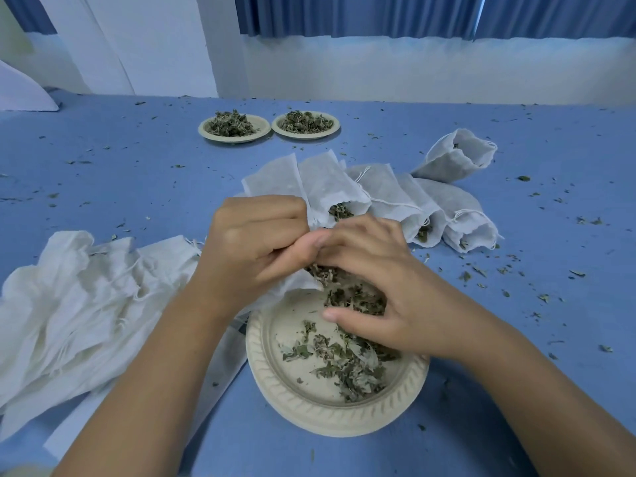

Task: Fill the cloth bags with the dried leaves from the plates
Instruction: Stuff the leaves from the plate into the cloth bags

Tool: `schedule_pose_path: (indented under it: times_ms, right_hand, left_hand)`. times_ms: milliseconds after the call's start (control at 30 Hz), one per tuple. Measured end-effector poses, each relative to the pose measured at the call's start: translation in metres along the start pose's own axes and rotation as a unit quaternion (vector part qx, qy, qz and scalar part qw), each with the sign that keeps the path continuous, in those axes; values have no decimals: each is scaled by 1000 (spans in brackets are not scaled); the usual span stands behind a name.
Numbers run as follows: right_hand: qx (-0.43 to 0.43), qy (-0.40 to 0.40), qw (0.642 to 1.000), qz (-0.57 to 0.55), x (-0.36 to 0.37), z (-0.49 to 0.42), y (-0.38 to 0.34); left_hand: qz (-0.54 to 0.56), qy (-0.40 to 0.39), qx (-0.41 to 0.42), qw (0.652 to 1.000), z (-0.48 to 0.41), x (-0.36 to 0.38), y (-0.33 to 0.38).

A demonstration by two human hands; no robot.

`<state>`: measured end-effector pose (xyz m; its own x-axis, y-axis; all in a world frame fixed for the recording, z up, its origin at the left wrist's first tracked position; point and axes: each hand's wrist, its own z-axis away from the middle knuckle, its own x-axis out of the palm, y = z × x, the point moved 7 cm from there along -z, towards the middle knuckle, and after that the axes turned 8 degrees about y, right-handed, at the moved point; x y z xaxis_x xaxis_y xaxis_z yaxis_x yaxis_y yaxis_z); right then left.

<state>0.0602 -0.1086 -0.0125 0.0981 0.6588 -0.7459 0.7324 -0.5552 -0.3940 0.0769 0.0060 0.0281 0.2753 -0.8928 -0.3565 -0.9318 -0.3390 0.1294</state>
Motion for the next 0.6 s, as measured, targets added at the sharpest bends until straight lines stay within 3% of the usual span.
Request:
schedule_pose_path:
  times_ms: [167,300,500,600]
  right_hand:
    - [-4,120,988,-97,-18,-4,-3]
    - [27,163,969,-181,-25,-3,0]
    - [16,185,982,-29,-15,-7,-9]
    - [58,154,984,-67,-12,-8,-5]
  left_hand:
    - [16,6,-2,1000,-1,0,1]
    - [16,-8,3,1000,-2,3,4]
    - [29,-1,-17,999,0,5,4]
    - [27,-6,-25,999,1,7,2]
